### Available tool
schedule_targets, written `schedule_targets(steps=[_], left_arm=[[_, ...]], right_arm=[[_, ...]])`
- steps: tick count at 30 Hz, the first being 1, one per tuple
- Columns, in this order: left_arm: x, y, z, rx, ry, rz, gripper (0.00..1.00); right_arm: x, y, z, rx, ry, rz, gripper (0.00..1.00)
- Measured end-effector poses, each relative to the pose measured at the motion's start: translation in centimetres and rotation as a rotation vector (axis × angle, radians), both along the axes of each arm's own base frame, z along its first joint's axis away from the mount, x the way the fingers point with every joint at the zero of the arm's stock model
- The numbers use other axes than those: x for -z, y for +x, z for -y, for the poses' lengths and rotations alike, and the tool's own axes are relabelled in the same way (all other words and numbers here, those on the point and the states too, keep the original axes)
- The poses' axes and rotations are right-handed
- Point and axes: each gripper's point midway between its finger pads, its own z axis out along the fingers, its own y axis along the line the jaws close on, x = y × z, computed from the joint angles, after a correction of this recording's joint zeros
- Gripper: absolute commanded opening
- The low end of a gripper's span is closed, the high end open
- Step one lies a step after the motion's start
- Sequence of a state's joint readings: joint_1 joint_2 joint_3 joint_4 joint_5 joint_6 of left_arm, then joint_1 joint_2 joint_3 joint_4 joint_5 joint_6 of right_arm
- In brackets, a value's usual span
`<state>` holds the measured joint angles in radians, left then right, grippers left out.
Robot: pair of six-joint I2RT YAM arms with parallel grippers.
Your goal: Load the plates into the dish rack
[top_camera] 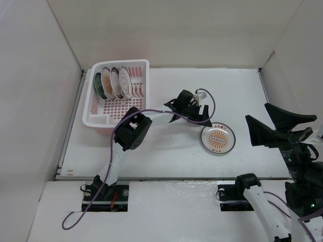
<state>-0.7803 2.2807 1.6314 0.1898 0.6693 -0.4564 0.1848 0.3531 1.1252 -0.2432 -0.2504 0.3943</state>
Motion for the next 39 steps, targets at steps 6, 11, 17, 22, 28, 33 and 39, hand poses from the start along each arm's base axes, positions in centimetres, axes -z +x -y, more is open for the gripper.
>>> schedule_targets(steps=[6, 11, 17, 22, 28, 33, 39], left_arm=[[1.2, -1.1, 0.2, 0.002, 0.022, -0.013, 0.79], [1.3, -1.6, 0.8, 0.005, 0.017, -0.012, 0.75], [1.6, -2.2, 1.3, 0.008, 0.015, -0.011, 0.69], [1.9, -2.5, 1.4, 0.009, 0.005, -0.004, 0.59], [2.6, -2.6, 1.2, 0.001, 0.002, -0.001, 0.47], [2.8, -2.6, 1.1, -0.002, -0.003, 0.002, 0.38], [3.2, -2.7, 0.9, -0.007, 0.007, -0.001, 0.27]], right_arm=[[0.0, 0.0, 0.1, 0.008, 0.001, 0.0, 1.0], [0.0, 0.0, 0.1, 0.008, 0.001, -0.001, 1.0], [0.0, 0.0, 0.1, 0.008, 0.002, -0.001, 1.0], [0.0, 0.0, 0.1, 0.008, 0.002, -0.001, 1.0], [0.0, -0.3, 0.2, 0.008, 0.003, 0.007, 1.0], [-0.1, -0.7, 0.3, 0.008, 0.006, 0.016, 1.0], [-0.1, -0.7, 0.3, 0.007, 0.008, 0.014, 1.0]])
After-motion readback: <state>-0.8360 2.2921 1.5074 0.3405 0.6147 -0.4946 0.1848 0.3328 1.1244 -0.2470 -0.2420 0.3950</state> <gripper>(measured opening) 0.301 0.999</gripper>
